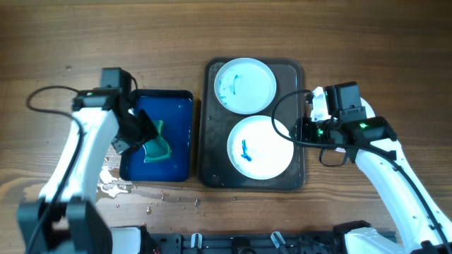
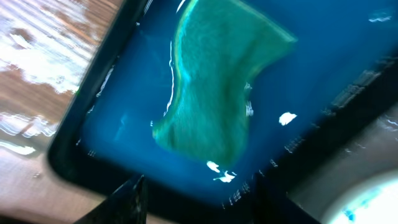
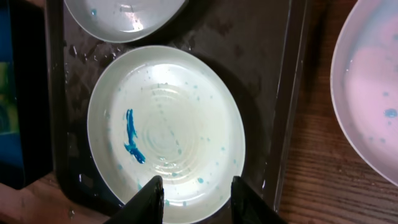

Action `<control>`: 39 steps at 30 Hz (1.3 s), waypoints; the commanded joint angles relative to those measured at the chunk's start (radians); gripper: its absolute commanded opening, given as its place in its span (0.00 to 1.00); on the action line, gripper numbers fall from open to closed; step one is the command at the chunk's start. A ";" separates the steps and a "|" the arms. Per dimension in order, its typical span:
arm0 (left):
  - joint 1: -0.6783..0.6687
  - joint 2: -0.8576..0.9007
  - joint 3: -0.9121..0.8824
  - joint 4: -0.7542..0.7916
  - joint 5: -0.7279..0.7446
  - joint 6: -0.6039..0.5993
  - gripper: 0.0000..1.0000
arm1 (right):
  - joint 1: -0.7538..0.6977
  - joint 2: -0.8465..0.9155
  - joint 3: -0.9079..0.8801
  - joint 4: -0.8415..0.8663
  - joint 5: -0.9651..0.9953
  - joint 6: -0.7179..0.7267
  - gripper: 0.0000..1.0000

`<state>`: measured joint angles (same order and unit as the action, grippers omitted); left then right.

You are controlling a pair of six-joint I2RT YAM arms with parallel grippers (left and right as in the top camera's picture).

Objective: Clean dirty plates on tray and stack at the side

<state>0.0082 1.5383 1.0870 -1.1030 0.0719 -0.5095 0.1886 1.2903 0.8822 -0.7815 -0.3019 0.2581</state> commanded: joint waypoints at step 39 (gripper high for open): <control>-0.566 0.107 -0.034 0.536 0.298 -0.160 0.04 | 0.115 0.408 -0.106 0.270 0.104 0.197 0.04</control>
<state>-0.3874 1.5124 1.0435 -0.6815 0.2974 -0.5735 0.2920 1.6485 0.7990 -0.5003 -0.2607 0.4236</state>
